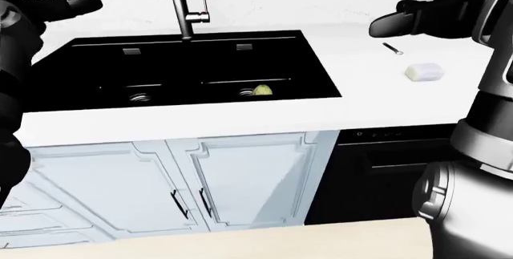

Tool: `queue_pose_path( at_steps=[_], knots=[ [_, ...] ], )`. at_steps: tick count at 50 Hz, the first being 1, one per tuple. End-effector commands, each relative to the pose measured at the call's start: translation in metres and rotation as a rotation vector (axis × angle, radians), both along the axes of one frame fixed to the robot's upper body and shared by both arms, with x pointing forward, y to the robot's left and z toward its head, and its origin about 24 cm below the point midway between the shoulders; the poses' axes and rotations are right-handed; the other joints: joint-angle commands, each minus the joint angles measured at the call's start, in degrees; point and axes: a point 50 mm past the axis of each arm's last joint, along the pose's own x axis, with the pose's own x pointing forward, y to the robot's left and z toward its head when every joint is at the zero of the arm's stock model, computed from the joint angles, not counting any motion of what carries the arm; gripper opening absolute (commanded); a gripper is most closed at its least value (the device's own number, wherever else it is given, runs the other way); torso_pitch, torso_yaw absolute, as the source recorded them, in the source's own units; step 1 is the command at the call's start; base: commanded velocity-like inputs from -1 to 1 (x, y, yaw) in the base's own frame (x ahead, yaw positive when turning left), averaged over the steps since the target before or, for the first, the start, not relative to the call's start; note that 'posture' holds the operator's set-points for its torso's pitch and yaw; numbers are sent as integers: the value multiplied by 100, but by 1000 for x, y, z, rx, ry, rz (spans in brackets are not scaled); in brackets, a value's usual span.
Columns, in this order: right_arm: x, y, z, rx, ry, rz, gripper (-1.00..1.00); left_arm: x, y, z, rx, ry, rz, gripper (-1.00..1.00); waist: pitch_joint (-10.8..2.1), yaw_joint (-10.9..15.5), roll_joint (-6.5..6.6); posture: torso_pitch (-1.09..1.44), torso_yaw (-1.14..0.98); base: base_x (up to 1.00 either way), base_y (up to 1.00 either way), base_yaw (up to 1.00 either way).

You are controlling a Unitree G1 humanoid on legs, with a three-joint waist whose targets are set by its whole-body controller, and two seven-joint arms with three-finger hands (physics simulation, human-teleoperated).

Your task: Turn the sink spout to the right.

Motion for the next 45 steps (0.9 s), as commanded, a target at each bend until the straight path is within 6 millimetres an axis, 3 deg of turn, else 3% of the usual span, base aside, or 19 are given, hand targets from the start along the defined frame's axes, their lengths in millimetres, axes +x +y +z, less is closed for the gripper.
queue_pose_path(
  at_steps=[1, 2, 3, 4, 5, 7, 10, 12, 14, 18, 19, 24, 29, 33, 36, 38, 39, 41, 45],
  knots=[
    [-5, 5, 17, -26, -86, 28, 100, -6, 3, 25, 26, -98, 13, 100, 0, 52, 23, 0, 0, 0, 0, 0],
    [-6, 5, 17, -25, -91, 30, 100, -6, 3, 24, 27, -98, 13, 100, 149, 27, 193, 0, 0, 0, 0, 0],
    [-5, 5, 16, -24, -89, 28, 100, -6, 3, 24, 27, -98, 13, 100, 201, 6, 437, 0, 0, 0, 0, 0],
    [-5, 5, 16, -21, -89, 31, 100, -6, 3, 24, 27, -98, 13, 100, 101, 41, 767, 0, 0, 0, 0, 0],
    [-5, 6, 16, -20, -86, 33, 100, -6, 3, 25, 27, -98, 13, 100, 225, 125, 551, 0, 0, 0, 0, 0],
    [-4, 6, 17, -20, -83, 37, 100, -6, 2, 26, 30, -100, 10, 100, 63, 119, 376, 0, 0, 0, 0, 0],
    [-5, 5, 15, -10, -81, 32, 100, -6, -1, 28, 30, -105, 1, 100, 40, 185, 121, 0, 0, 0, 0, 0],
    [-6, 4, 15, -8, -81, 31, 100, -5, -2, 30, 31, -106, -3, 100, 9, 261, -163, 0, 0, 0, 0, 0],
    [-7, 3, 16, -8, -84, 30, 100, -5, -3, 31, 30, -107, -6, 100, 69, 283, -114, 0, 0, 0, 0, 0],
    [-9, 3, 15, -8, -85, 31, 100, -5, -3, 32, 32, -109, -8, 100, 51, 223, -52, 0, 0, 2, 0, 0],
    [-9, 3, 14, -7, -83, 30, 100, -6, -3, 32, 32, -109, -7, 100, -64, 202, -21, 0, 0, 6, 0, 0],
    [-8, 4, 18, -10, -87, 34, 100, -6, -2, 32, 31, -107, -3, 100, -20, 174, 345, 0, 0, 11, 0, 0],
    [-6, 6, 19, -16, -84, 37, 100, -6, -1, 31, 29, -106, -3, 100, -85, 136, 304, 0, 0, 12, 0, 0],
    [-7, 6, 21, -19, -84, 37, 100, -6, -1, 31, 30, -106, -3, 100, -57, 141, 147, 0, 0, 12, 0, 0],
    [-6, 6, 21, -20, -85, 37, 100, -6, -2, 32, 31, -108, -7, 100, -55, 173, -117, 0, 0, 13, 0, 0],
    [-7, 6, 21, -20, -85, 37, 100, -6, -3, 32, 31, -108, -9, 100, -159, 192, -505, 0, 0, 13, 0, 0],
    [-7, 5, 21, -19, -85, 35, 100, -5, -3, 32, 32, -108, -10, 100, -66, 188, -251, 0, 0, 13, 0, 0],
    [-8, 5, 20, -19, -85, 33, 100, -5, -3, 31, 32, -107, -9, 100, -135, 240, -276, 0, 0, 14, 0, 0],
    [-9, 5, 20, -18, -86, 33, 100, -5, -3, 32, 32, -107, -9, 100, -84, 242, -37, 0, 0, 15, 0, 0]
  ],
)
